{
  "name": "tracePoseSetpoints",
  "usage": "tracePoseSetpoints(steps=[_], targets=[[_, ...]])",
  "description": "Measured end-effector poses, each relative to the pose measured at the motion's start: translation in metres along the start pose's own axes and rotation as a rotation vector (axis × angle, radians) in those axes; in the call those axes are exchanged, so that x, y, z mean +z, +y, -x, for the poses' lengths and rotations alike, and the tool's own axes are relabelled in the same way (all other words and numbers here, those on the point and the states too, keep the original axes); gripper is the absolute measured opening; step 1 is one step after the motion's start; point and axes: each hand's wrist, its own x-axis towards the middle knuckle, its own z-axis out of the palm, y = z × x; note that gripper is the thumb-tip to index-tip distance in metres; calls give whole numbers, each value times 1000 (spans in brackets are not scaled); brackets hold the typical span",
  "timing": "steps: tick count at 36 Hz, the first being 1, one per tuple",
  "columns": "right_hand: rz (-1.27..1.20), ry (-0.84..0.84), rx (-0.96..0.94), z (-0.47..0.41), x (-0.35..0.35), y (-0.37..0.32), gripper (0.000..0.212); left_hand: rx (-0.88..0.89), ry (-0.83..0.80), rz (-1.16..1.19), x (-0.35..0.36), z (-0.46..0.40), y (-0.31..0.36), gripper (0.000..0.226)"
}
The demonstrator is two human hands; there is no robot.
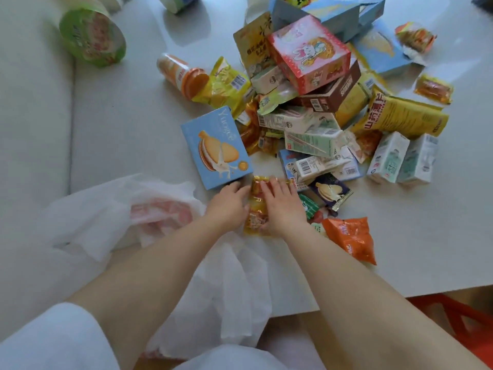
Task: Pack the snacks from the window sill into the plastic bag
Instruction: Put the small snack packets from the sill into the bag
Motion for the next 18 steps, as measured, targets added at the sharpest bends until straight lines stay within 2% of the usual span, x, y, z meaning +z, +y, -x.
tracePoseSetpoints(steps=[3, 7, 11, 15, 18], targets=[[11, 43, -38, -12, 5, 7, 101, -121, 153, 75, 8, -12, 5, 53], [-13, 132, -128, -14, 12, 9, 55, -290, 272, 95, 8, -25, 7, 49], [-73, 149, -143, -10, 18, 8, 35, -365, 309, 75, 3, -39, 12, 46], [-30, 139, -108, -10, 17, 7, 31, -424, 360, 101, 2, -50, 20, 45], [-51, 109, -88, -9, 16, 3, 55, -458, 402, 175, 3, -56, 27, 38]])
